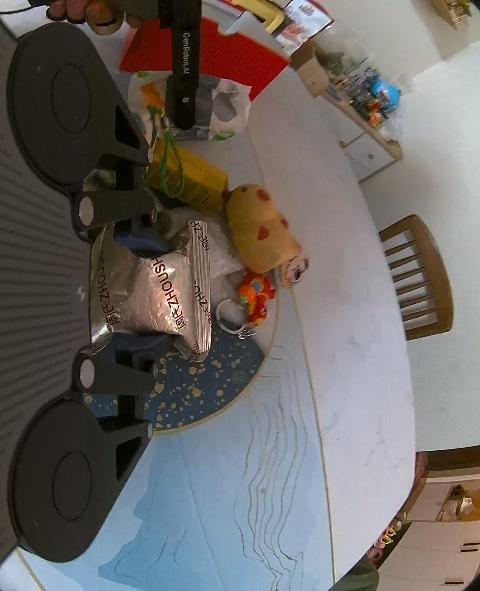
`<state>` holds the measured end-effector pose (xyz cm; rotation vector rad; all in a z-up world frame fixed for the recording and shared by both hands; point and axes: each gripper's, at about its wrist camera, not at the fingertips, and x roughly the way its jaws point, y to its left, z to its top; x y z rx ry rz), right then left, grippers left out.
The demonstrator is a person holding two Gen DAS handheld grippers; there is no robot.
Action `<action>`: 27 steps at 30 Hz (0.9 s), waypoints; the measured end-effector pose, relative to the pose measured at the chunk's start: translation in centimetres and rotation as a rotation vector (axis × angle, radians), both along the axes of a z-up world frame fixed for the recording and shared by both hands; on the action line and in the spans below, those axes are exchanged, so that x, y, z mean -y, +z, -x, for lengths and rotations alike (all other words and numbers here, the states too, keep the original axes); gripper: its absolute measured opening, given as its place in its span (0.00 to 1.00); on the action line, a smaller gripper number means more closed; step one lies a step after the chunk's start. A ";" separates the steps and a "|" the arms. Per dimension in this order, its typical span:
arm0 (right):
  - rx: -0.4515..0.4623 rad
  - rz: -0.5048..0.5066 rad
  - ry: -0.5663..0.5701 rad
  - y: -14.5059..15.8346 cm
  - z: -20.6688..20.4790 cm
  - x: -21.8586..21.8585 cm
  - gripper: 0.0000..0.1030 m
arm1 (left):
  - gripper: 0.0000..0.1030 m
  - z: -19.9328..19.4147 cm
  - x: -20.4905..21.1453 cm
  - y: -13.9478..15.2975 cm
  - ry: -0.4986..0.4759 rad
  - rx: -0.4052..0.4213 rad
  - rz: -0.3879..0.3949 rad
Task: Organize objects
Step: 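Grasp the silver foil bag with the right tool while the left grasps the grey paper bag, then carry both bags over the red-edged box and open both tools to drop them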
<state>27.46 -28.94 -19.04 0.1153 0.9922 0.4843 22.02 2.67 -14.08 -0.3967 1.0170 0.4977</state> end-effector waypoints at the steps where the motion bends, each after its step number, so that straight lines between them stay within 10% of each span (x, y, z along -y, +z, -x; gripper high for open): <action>1: 0.004 -0.001 0.001 0.4 0.2 0.1 0.43 | 0.41 0.1 0.0 0.3 0.004 0.001 0.000; 27: 0.178 -0.053 0.205 14.5 6.7 -11.4 0.42 | 0.41 10.0 -4.0 11.7 0.005 0.142 0.040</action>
